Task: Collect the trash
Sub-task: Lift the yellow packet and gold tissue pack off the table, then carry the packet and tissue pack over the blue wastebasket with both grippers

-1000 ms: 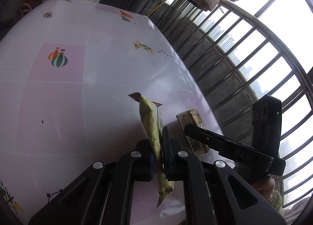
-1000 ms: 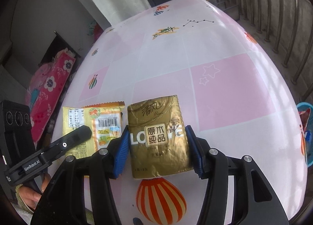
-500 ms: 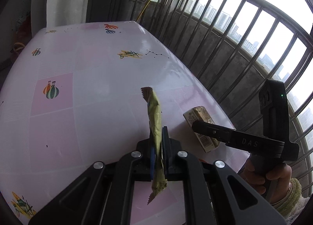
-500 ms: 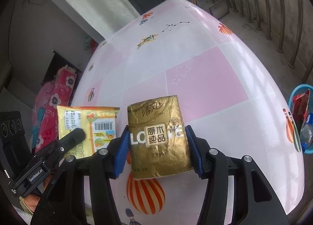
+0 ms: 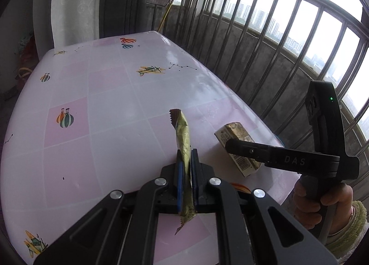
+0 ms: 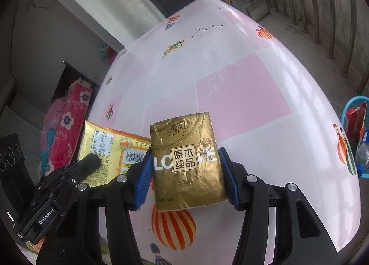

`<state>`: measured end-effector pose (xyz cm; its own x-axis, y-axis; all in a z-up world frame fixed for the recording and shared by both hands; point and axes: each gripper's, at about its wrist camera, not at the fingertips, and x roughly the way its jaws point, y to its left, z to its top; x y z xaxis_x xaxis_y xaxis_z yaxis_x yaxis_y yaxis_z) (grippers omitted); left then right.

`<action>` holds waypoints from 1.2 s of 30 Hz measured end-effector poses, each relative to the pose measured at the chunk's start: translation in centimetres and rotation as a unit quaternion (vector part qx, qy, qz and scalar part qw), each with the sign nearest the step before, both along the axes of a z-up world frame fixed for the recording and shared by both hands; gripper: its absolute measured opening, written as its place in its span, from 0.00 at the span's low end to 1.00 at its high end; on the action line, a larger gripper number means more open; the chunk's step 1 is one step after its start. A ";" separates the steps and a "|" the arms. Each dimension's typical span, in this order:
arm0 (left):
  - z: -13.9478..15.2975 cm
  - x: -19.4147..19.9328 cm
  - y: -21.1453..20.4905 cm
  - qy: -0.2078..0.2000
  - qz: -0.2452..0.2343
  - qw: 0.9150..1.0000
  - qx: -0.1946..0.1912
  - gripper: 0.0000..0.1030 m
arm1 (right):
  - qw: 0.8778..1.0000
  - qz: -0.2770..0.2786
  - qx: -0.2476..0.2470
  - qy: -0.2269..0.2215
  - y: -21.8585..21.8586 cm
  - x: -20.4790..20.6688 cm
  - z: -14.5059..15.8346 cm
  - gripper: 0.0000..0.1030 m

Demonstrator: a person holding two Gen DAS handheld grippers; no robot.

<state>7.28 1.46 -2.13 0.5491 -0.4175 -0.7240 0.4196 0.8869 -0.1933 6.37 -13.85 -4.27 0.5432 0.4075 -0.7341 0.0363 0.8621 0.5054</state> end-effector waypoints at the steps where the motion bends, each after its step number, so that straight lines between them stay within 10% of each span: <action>1: 0.0 -0.1 0.0 -0.003 0.000 1.000 0.002 0.06 | 1.000 0.001 0.000 0.000 0.0 0.1 0.0 0.50; 19: 1.1 -1.3 0.7 -0.045 0.006 0.999 0.017 0.06 | 1.000 0.005 -0.002 -0.012 0.5 -0.4 0.7 0.50; 36: 4.7 -2.5 1.3 -0.103 0.017 0.991 -0.086 0.03 | 0.997 -0.053 -0.016 -0.053 -5.2 -2.7 6.0 0.50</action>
<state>4.82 2.78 2.58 0.6941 -0.5037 -0.5143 0.4357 0.8627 -0.2569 3.67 -19.07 1.69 0.6570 0.3200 -0.6826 0.0770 0.8722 0.4830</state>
